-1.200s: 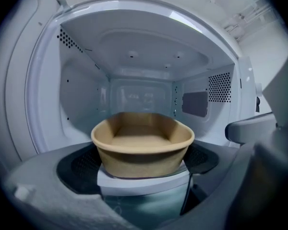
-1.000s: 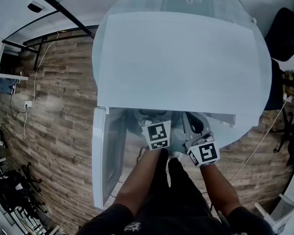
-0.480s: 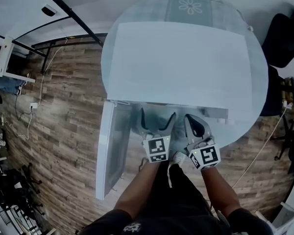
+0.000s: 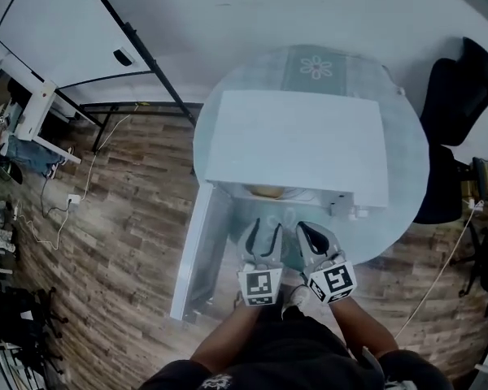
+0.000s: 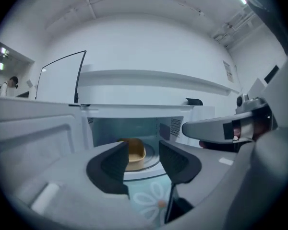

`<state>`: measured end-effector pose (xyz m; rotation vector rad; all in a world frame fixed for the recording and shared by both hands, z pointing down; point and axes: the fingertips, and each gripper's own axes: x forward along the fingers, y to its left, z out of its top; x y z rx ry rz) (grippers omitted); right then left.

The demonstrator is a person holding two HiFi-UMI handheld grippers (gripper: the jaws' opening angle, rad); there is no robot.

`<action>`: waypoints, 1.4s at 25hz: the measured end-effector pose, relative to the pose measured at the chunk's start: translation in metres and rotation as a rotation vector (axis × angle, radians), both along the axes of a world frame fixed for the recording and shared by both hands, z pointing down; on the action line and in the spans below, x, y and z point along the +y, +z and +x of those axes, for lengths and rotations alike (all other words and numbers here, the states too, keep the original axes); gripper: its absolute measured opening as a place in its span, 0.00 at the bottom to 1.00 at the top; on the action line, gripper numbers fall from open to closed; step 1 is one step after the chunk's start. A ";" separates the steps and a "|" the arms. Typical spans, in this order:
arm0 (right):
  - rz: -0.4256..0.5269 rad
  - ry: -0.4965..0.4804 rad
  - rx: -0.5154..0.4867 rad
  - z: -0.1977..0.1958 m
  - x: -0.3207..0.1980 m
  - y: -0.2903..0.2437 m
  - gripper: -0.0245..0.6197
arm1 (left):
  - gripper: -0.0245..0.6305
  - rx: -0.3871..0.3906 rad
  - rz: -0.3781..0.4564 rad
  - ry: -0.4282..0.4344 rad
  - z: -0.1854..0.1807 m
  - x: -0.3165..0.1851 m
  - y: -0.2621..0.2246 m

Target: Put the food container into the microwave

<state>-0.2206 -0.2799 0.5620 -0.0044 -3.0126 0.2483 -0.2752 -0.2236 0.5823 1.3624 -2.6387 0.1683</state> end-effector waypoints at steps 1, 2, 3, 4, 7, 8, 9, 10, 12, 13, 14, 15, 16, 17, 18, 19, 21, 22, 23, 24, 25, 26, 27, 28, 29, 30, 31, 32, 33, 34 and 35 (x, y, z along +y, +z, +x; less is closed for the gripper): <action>0.005 -0.016 -0.012 0.001 0.006 -0.008 0.04 | 0.32 -0.010 0.015 0.002 0.003 0.002 -0.009; 0.008 -0.029 -0.021 0.003 0.012 -0.015 0.04 | 0.26 -0.019 0.027 0.006 0.006 0.004 -0.018; 0.005 -0.039 -0.028 0.004 0.016 -0.021 0.04 | 0.20 -0.028 0.036 0.010 0.010 0.007 -0.026; -0.002 -0.047 -0.034 0.006 0.021 -0.026 0.04 | 0.17 -0.038 0.042 0.014 0.013 0.009 -0.033; -0.004 -0.086 -0.054 0.007 0.033 -0.042 0.04 | 0.04 -0.055 0.052 0.027 0.022 0.018 -0.049; 0.005 -0.096 -0.061 0.007 0.035 -0.047 0.04 | 0.04 -0.055 0.056 0.031 0.025 0.020 -0.053; 0.015 -0.105 -0.067 0.008 0.038 -0.052 0.04 | 0.04 -0.053 0.059 0.035 0.028 0.022 -0.057; 0.025 -0.113 -0.073 0.009 0.040 -0.057 0.04 | 0.04 -0.050 0.063 0.039 0.031 0.024 -0.059; 0.049 -0.126 -0.085 0.011 0.044 -0.066 0.04 | 0.04 -0.044 0.070 0.043 0.035 0.027 -0.064; 0.062 -0.126 -0.092 0.012 0.045 -0.071 0.04 | 0.04 -0.042 0.073 0.043 0.037 0.028 -0.067; 0.073 -0.122 -0.100 0.013 0.045 -0.076 0.04 | 0.04 -0.043 0.077 0.041 0.037 0.030 -0.070; 0.079 -0.116 -0.107 0.013 0.044 -0.081 0.04 | 0.04 -0.044 0.082 0.039 0.037 0.031 -0.074; 0.080 -0.111 -0.114 0.014 0.042 -0.086 0.04 | 0.04 -0.044 0.090 0.037 0.036 0.033 -0.077; 0.079 -0.107 -0.119 0.014 0.041 -0.091 0.04 | 0.04 -0.041 0.097 0.034 0.036 0.035 -0.081; 0.079 -0.104 -0.124 0.015 0.040 -0.095 0.04 | 0.04 -0.038 0.101 0.031 0.034 0.036 -0.083; 0.080 -0.101 -0.128 0.015 0.039 -0.099 0.04 | 0.04 -0.034 0.101 0.027 0.033 0.038 -0.085; 0.085 -0.095 -0.138 0.015 0.035 -0.105 0.04 | 0.04 -0.035 0.102 0.022 0.031 0.038 -0.088; 0.088 -0.093 -0.142 0.015 0.033 -0.108 0.04 | 0.04 -0.046 0.107 0.022 0.030 0.038 -0.092; 0.091 -0.091 -0.144 0.016 0.032 -0.109 0.04 | 0.04 -0.057 0.110 0.020 0.029 0.038 -0.096; 0.093 -0.089 -0.147 0.016 0.031 -0.111 0.04 | 0.04 -0.063 0.111 0.017 0.028 0.039 -0.099; 0.095 -0.088 -0.151 0.016 0.031 -0.113 0.04 | 0.04 -0.060 0.108 0.013 0.027 0.040 -0.100; 0.099 -0.087 -0.155 0.016 0.031 -0.116 0.04 | 0.04 -0.053 0.106 0.011 0.027 0.042 -0.100; 0.104 -0.086 -0.159 0.016 0.030 -0.118 0.04 | 0.04 -0.047 0.107 0.010 0.026 0.043 -0.101; 0.107 -0.085 -0.161 0.016 0.029 -0.120 0.04 | 0.04 -0.045 0.110 0.013 0.026 0.043 -0.103; 0.111 -0.083 -0.161 0.016 0.028 -0.121 0.04 | 0.04 -0.045 0.112 0.017 0.026 0.042 -0.105; 0.113 -0.081 -0.159 0.016 0.025 -0.122 0.04 | 0.04 -0.047 0.115 0.020 0.026 0.040 -0.106; 0.115 -0.079 -0.157 0.015 0.023 -0.122 0.04 | 0.04 -0.050 0.118 0.021 0.024 0.039 -0.107; 0.117 -0.079 -0.155 0.014 0.022 -0.121 0.04 | 0.04 -0.051 0.120 0.021 0.023 0.038 -0.107; 0.118 -0.079 -0.153 0.013 0.021 -0.121 0.04 | 0.04 -0.050 0.120 0.022 0.021 0.038 -0.107; 0.120 -0.081 -0.151 0.012 0.021 -0.121 0.04 | 0.04 -0.048 0.120 0.022 0.020 0.038 -0.107; 0.121 -0.082 -0.148 0.012 0.022 -0.121 0.04 | 0.04 -0.047 0.120 0.021 0.020 0.039 -0.106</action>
